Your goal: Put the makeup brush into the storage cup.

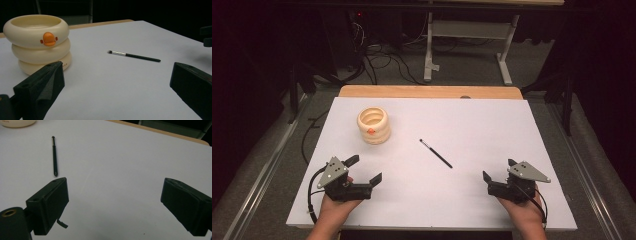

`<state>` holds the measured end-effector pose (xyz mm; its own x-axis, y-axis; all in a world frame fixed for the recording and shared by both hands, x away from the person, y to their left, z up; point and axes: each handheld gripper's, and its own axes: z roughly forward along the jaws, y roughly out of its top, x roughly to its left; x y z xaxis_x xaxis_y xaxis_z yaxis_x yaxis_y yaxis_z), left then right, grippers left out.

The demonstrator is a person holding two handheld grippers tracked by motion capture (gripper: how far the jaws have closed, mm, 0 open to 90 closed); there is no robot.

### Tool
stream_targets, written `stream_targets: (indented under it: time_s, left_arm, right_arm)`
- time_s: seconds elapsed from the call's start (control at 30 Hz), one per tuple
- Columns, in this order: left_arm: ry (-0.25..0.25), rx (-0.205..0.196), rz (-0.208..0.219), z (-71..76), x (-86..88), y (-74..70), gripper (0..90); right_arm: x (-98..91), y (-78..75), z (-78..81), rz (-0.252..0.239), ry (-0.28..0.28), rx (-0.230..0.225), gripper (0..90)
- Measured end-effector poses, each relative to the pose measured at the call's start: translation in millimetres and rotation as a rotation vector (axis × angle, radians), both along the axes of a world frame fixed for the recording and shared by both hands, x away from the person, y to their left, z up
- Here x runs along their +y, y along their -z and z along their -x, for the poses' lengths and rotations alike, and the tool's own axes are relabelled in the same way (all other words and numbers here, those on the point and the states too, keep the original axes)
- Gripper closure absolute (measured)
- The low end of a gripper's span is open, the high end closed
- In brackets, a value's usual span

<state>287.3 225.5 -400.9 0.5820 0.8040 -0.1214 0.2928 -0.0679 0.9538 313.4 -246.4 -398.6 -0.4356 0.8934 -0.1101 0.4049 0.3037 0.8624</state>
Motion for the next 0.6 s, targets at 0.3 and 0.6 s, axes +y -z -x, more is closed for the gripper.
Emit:
stream_targets:
  time_s: [0.3, 0.6]
  left_arm:
    - [0.0, 0.001, -0.001, 0.0, 0.0, -0.1, 0.1]
    - [0.002, 0.002, -0.004, -0.1, -0.2, -0.1, 0.1]
  right_arm:
    - [2.3, 2.1, -2.2, 0.062, 0.013, 0.045, 12.9]
    - [3.5, 5.3, -5.0, 0.086, 0.016, 0.112, 15.9]
